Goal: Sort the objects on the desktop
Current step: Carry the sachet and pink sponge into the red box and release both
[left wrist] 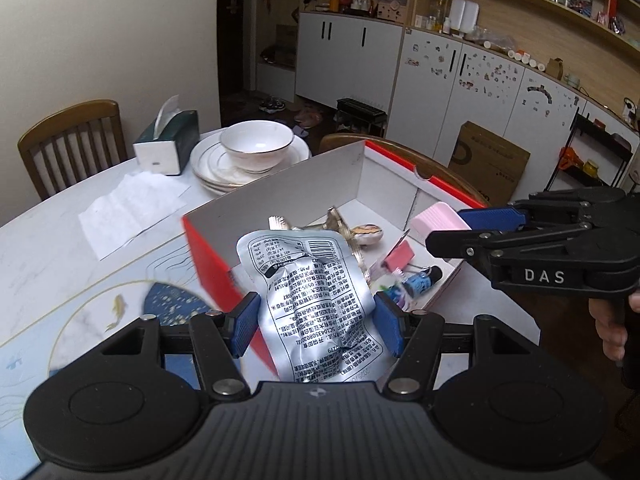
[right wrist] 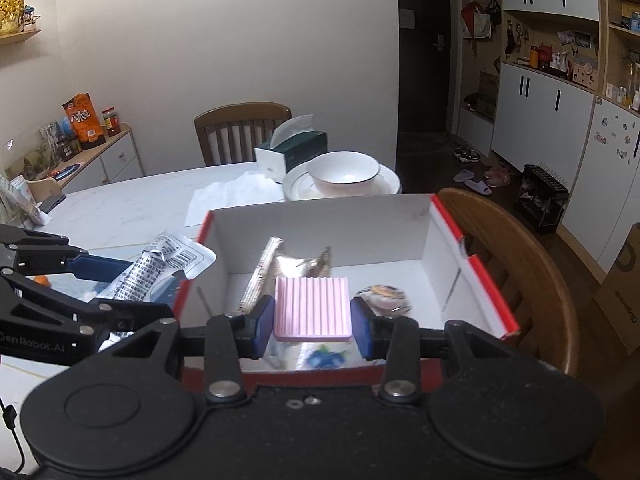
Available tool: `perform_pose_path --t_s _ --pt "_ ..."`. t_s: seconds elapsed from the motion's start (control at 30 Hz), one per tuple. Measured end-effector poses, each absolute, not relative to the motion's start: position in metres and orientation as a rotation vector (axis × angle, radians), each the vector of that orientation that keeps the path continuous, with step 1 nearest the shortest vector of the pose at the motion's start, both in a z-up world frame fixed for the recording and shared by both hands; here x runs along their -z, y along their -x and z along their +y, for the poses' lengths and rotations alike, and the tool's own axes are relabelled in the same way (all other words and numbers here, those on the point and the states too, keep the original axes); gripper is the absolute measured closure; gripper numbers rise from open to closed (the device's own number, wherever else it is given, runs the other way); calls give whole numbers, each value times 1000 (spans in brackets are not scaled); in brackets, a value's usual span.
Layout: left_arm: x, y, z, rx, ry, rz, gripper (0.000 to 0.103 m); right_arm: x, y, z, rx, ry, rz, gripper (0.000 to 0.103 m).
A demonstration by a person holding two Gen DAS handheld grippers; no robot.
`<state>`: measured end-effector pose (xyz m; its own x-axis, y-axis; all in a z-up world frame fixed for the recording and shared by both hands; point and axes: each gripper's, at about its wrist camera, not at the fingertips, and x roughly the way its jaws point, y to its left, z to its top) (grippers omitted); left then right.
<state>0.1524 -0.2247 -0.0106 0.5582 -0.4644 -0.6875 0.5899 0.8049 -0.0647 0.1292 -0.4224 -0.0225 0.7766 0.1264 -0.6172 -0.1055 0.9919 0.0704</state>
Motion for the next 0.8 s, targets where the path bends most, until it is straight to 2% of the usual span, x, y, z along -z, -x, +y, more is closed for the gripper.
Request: perform_pose_path --t_s 0.8 --pt "33 -195 -310 714 -291 814 43 47 -215 -490 -139 -14 782 63"
